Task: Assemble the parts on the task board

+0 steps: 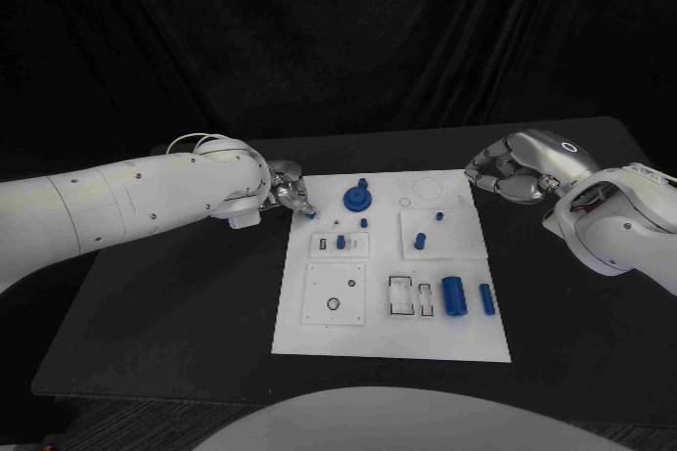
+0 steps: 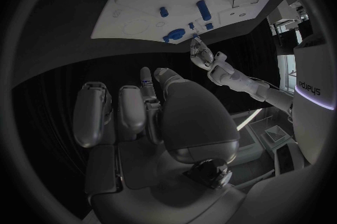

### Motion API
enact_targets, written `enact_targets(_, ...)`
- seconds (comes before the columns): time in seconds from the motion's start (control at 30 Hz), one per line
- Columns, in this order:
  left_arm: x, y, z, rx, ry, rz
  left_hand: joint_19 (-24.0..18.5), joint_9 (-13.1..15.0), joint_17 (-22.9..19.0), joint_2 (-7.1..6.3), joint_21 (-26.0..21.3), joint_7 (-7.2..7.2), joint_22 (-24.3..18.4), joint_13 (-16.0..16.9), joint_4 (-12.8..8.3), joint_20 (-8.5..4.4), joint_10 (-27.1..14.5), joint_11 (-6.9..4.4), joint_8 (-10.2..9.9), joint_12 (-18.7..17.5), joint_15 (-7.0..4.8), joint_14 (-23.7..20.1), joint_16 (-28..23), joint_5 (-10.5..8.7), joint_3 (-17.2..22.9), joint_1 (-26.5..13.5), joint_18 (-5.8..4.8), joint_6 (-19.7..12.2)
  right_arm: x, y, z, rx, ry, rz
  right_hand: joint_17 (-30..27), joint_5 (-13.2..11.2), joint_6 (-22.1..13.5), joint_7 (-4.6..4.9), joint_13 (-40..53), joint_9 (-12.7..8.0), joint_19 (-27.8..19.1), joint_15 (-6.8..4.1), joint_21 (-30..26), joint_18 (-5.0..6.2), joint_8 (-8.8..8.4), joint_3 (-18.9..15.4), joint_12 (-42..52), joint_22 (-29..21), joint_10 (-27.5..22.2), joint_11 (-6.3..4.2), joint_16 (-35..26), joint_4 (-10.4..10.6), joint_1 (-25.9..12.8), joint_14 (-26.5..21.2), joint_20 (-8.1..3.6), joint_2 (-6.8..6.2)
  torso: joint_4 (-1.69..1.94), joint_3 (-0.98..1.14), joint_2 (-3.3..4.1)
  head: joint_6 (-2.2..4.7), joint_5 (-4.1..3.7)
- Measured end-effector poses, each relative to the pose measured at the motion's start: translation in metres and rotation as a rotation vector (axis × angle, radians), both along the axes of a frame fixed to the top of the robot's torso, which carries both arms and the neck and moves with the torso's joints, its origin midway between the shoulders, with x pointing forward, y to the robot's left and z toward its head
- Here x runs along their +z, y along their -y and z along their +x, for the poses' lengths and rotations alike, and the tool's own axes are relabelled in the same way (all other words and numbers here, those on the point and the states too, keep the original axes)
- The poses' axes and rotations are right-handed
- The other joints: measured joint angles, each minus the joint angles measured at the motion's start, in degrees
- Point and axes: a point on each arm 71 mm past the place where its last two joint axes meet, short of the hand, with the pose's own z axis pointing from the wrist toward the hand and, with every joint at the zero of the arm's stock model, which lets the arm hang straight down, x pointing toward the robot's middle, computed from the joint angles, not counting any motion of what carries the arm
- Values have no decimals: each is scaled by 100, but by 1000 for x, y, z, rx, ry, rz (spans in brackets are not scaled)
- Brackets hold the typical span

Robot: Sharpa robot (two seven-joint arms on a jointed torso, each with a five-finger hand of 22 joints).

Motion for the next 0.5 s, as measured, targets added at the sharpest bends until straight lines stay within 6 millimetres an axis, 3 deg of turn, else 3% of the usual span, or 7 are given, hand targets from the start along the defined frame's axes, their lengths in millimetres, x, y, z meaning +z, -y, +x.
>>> enact_targets(0.5, 5, -12, -27, 49, -37, -126, 0, 49, 0, -18, 0, -12, 0, -1, -46, 0, 0, 1, 0, 0, 1, 0, 0, -70, 131, -143, 0, -14, 0, 3, -1, -9, -5, -2, -13, 23, 0, 0, -1, -1, 0, 0, 0, 0, -5, 16, 0, 0, 0, 0, 0, -16, 17, 0, 0, 17, 4, -1, 3, -1, -5)
